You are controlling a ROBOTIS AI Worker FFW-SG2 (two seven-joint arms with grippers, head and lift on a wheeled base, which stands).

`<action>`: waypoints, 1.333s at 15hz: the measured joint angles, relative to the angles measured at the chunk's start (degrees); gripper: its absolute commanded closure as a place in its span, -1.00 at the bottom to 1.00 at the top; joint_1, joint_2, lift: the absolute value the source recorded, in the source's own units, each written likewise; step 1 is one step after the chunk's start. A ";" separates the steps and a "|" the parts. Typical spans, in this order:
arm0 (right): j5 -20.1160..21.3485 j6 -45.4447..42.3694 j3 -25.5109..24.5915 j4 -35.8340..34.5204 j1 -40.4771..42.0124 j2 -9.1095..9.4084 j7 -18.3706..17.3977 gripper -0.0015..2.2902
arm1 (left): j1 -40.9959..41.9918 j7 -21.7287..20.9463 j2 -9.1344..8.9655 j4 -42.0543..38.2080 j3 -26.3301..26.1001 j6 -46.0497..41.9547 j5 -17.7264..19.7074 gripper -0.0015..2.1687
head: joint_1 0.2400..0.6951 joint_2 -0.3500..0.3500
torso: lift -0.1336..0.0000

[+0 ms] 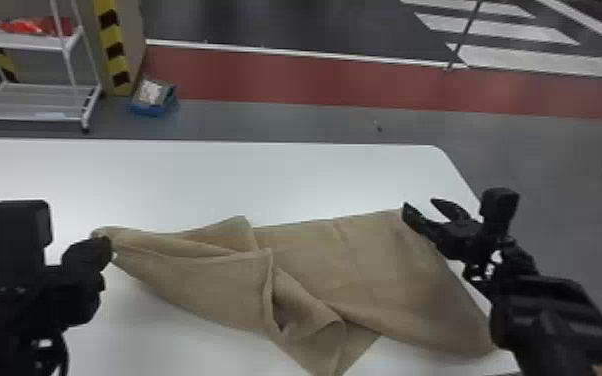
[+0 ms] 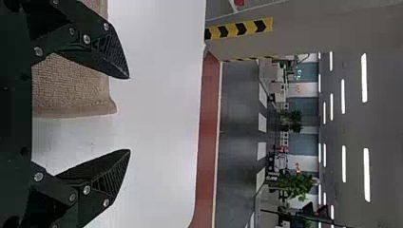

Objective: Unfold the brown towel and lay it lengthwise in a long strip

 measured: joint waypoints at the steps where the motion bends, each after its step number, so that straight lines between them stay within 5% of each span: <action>1: 0.63 0.52 0.21 0.41 -0.51 0.07 -0.14 -0.59 | -0.16 -0.29 0.11 0.44 0.08 -0.08 0.03 0.25 | 1.00 -0.52 | -0.84; 9: 3.87 6.88 1.98 3.25 -3.98 0.03 1.10 -0.40 | -0.27 -0.97 0.84 2.18 0.45 -1.91 0.00 0.25 | 1.00 -0.46 | -0.84; 15: 3.10 7.21 1.23 3.29 -3.90 -0.15 4.28 0.46 | -0.27 -0.77 0.68 2.80 0.31 -2.22 -0.33 0.25 | 1.00 -0.44 | -0.84; 20: -0.67 2.12 -0.73 -11.13 3.95 0.15 4.31 0.46 | -0.91 0.57 1.18 -1.27 2.49 -6.43 0.05 0.31 | 1.00 -0.38 | -0.84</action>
